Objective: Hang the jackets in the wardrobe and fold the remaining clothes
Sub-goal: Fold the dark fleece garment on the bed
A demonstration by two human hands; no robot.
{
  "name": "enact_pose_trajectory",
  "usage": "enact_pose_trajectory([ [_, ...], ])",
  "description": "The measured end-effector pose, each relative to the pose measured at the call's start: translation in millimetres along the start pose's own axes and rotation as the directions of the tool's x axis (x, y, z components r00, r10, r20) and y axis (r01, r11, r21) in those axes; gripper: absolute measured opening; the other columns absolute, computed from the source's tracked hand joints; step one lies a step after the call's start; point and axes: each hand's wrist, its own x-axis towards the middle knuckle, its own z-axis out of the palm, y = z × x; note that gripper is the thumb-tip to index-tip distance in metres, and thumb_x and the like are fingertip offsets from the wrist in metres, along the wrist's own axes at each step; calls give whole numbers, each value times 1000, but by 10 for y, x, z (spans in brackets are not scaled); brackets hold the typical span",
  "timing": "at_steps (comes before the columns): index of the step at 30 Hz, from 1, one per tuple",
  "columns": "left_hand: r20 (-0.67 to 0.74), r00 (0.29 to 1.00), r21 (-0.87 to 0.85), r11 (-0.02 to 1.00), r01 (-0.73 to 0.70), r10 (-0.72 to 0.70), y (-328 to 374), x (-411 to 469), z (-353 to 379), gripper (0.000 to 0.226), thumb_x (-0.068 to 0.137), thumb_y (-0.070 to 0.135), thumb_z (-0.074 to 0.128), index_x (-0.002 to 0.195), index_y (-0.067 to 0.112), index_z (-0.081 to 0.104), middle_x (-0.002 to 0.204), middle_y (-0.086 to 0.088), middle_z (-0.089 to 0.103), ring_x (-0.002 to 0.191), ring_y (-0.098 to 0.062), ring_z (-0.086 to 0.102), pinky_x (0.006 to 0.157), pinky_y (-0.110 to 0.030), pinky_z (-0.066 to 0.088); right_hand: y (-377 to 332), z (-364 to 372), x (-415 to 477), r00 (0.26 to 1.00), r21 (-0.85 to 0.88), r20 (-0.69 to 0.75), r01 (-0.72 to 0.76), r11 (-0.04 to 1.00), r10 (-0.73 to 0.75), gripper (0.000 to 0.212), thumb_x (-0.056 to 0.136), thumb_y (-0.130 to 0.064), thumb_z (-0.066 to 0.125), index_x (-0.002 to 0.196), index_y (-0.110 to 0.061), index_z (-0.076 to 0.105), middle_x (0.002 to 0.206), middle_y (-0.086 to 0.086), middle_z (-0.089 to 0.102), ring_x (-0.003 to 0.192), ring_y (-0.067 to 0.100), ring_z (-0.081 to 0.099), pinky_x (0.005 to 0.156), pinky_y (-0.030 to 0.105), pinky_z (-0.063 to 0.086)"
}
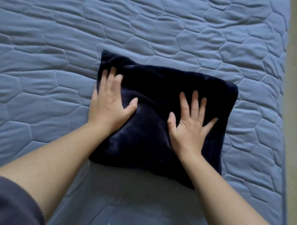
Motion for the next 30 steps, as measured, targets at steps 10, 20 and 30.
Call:
enact_pose_trajectory([
  [10, 798, 543, -497, 224, 838, -263, -214, -527, -570, 59, 71, 54, 71, 113, 12, 67, 104, -9, 72, 96, -24, 68, 81, -33, 52, 554, -768, -281, 640, 625, 718, -766, 151, 275, 33, 87, -31, 67, 113, -12, 63, 107, 11, 72, 89, 23, 71, 66, 27, 55],
  [20, 690, 677, -667, 138, 732, -255, 486, -1243, -2700, 16, 88, 26, 59, 90, 14, 69, 78, 0, 74, 73, -13, 67, 59, -20, 53, -110, -2764, -967, 678, 673, 735, -734, 94, 34, 32, 88, -19, 62, 117, -7, 64, 101, 12, 73, 87, 21, 71, 65, 28, 57],
  [30, 141, 882, -978, 76, 195, -449, 1262, -3490, -5599, 31, 87, 16, 60, 117, 10, 61, 104, -4, 73, 94, -14, 69, 72, -20, 55, -1344, -5231, -1930, 673, 818, 572, -428, 384, -469, 18, 93, 0, 40, 95, -5, 57, 62, 2, 68, 53, 10, 65, 48, 18, 51],
])
